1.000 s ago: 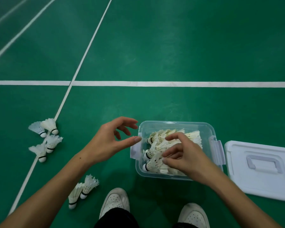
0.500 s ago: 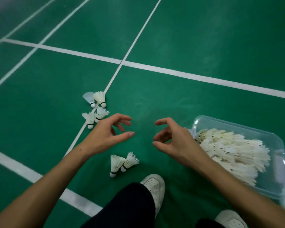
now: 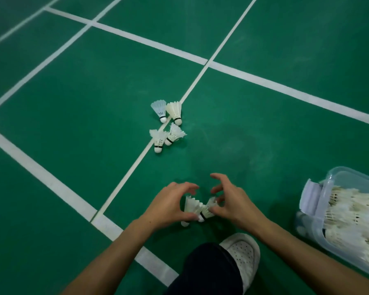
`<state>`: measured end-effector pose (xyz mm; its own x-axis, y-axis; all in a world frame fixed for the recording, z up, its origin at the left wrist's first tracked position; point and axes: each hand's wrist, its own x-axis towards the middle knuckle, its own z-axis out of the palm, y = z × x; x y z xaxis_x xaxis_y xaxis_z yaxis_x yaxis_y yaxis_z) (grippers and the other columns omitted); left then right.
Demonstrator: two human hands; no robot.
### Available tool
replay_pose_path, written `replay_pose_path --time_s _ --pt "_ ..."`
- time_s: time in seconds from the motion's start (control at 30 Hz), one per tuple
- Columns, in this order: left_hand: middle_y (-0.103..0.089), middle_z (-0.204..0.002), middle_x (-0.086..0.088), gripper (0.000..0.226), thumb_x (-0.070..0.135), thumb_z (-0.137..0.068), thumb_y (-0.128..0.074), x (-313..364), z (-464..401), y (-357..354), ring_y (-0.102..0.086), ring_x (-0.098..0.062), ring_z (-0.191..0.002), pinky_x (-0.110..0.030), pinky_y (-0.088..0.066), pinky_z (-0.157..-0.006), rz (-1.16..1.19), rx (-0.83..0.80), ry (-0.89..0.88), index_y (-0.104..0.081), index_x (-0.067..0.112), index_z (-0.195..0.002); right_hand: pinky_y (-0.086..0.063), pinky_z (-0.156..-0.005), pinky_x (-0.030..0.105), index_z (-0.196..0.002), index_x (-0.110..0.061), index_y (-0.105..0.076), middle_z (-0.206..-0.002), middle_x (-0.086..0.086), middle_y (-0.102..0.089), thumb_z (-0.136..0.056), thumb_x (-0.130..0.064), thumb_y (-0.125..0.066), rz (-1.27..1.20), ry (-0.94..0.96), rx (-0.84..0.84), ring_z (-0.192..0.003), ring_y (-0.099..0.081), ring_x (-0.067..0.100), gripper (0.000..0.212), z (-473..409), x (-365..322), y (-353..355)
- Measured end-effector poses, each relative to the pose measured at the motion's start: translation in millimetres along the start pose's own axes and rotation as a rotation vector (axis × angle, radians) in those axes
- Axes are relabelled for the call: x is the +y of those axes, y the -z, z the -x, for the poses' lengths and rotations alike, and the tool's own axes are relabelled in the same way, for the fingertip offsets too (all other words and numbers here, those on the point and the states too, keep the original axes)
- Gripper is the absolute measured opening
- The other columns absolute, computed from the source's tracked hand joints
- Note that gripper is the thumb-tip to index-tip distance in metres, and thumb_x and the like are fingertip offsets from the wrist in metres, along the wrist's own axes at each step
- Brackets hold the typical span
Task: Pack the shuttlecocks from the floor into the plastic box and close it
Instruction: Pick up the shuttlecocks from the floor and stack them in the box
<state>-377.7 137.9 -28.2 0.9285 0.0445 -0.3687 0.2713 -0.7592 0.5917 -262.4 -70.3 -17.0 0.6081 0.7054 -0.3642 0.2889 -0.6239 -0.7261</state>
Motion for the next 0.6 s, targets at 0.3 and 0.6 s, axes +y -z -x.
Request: replay_pose_path --time_s 0.3,0.6 --pt "-0.060 -0.096 0.021 0.089 0.061 -0.074 -0.084 -21 -19 5 -0.052 -0.007 -0.103 -0.038 -0.050 -0.095 -0.056 0.009 0.044 -0.039 0.045 -0.149 -0.047 -0.078 0.012 -0.161 -0.037 -0.024 -0.115 -0.014 -0.065 -0.084 -0.011 -0.080 -0.077 -0.034 -0.058 -0.090 -0.062 0.001 0.098 -30 0 -19" --pt "-0.068 -0.092 0.009 0.077 0.040 -0.099 -0.069 -52 -25 68 -0.065 -0.010 -0.078 -0.032 -0.054 -0.080 0.251 0.229 0.054 -0.022 0.043 -0.160 -0.056 -0.075 0.024 -0.158 -0.039 -0.030 -0.111 -0.014 -0.065 -0.084 -0.003 -0.075 -0.196 0.023 0.005 -0.085 -0.062 0.009 0.094 -51 -9 -3"
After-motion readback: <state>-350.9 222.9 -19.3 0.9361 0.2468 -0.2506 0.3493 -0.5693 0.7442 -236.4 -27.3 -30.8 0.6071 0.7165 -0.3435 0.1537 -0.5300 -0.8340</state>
